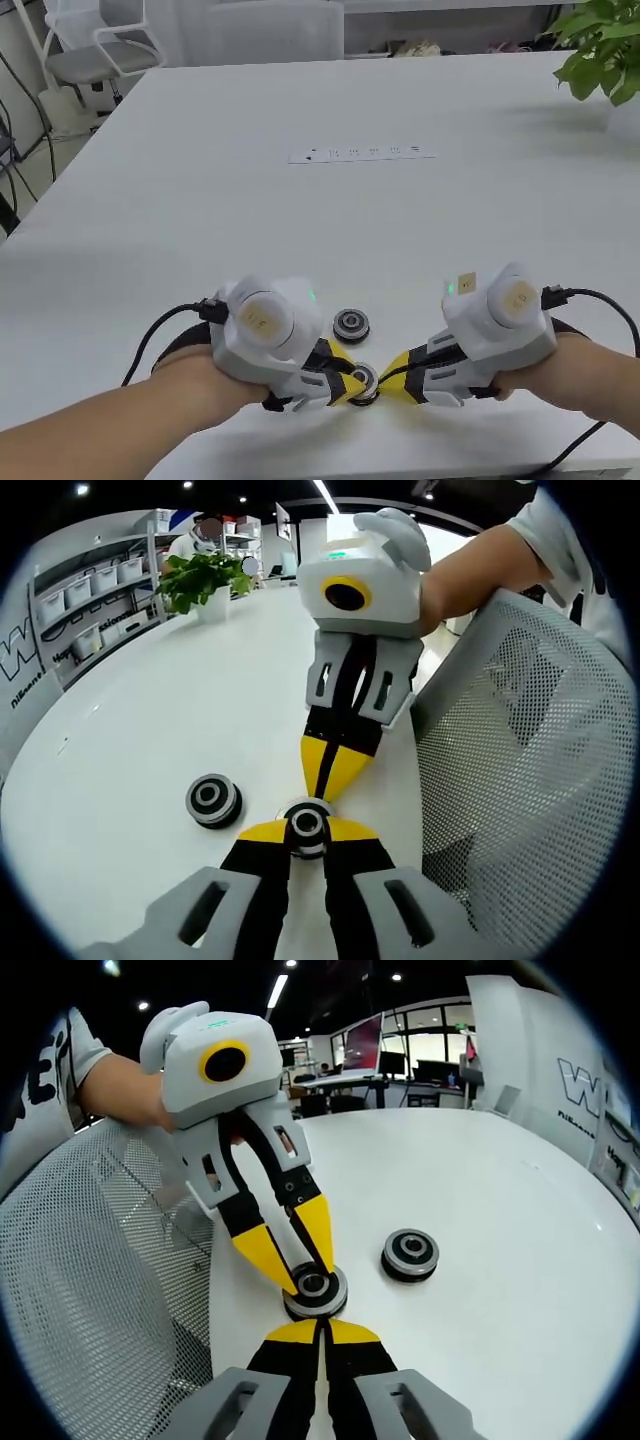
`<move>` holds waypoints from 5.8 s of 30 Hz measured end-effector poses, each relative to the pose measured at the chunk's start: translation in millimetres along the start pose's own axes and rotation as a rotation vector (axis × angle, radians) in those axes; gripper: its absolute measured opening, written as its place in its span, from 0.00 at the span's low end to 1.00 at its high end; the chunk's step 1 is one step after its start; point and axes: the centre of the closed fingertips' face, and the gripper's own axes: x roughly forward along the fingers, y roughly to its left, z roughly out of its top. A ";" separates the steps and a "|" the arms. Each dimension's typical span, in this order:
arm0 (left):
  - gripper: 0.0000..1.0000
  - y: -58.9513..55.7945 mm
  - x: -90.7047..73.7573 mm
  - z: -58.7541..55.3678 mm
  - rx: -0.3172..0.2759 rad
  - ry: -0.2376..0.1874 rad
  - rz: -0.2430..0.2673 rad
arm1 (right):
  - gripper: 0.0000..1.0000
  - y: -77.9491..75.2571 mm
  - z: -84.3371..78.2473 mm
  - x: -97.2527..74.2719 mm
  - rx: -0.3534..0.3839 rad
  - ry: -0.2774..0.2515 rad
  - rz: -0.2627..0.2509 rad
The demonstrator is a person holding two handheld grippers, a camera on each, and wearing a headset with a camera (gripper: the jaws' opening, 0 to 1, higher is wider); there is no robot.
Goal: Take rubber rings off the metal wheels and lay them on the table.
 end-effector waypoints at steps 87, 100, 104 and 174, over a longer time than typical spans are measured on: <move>0.07 0.5 2.9 1.5 -0.013 0.010 0.021 | 0.00 10.2 37.8 -4.0 -0.009 -0.138 0.046; 0.07 0.5 2.6 2.4 -0.015 -0.010 0.014 | 0.00 4.5 24.5 -7.9 -0.064 -0.112 0.027; 0.08 0.0 2.4 2.8 -0.008 -0.008 0.009 | 0.00 4.1 23.4 -7.7 -0.072 -0.104 0.026; 0.64 15.0 -139.9 -27.5 -0.128 -0.101 0.114 | 0.00 24.0 82.4 31.6 -0.192 -0.112 0.122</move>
